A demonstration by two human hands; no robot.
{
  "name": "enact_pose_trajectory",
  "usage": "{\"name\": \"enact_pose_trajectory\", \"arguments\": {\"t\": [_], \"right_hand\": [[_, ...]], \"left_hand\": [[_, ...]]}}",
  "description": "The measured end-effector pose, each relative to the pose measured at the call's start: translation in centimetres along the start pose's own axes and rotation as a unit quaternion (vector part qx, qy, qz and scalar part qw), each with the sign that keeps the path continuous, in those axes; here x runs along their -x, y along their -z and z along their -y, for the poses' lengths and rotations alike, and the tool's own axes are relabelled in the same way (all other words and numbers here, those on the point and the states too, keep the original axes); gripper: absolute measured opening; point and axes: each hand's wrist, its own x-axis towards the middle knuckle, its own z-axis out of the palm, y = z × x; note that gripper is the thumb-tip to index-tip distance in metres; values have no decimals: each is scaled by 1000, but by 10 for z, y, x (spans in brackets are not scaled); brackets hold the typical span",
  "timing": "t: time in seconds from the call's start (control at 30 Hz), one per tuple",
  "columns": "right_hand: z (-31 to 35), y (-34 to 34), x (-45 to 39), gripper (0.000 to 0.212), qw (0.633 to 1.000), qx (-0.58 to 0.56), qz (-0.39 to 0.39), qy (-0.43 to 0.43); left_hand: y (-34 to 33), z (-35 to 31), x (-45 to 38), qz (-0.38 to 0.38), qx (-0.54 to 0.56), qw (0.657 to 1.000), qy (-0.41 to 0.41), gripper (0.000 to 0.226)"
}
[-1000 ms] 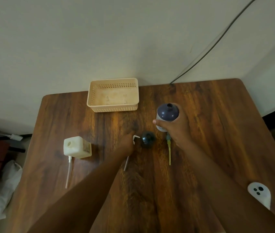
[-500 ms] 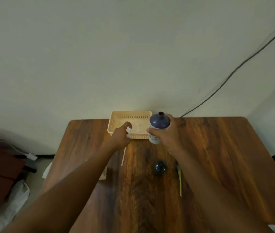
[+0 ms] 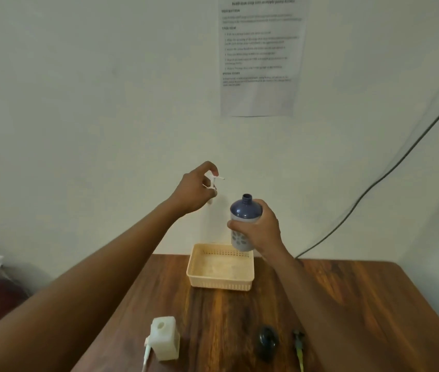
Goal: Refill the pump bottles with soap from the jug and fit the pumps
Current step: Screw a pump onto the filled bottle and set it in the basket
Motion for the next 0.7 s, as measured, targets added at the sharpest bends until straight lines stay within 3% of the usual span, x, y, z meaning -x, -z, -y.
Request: {"name": "enact_pose_trajectory", "arguments": {"t": [0.37, 0.7], "right_hand": [[73, -3, -8, 64, 998, -6, 14, 65], [85, -2, -5, 67, 998, -7, 21, 65]], "left_hand": [[108, -107, -16, -120, 64, 983, -121, 35], [118, -158, -18, -152, 87, 971, -165, 36]]}}
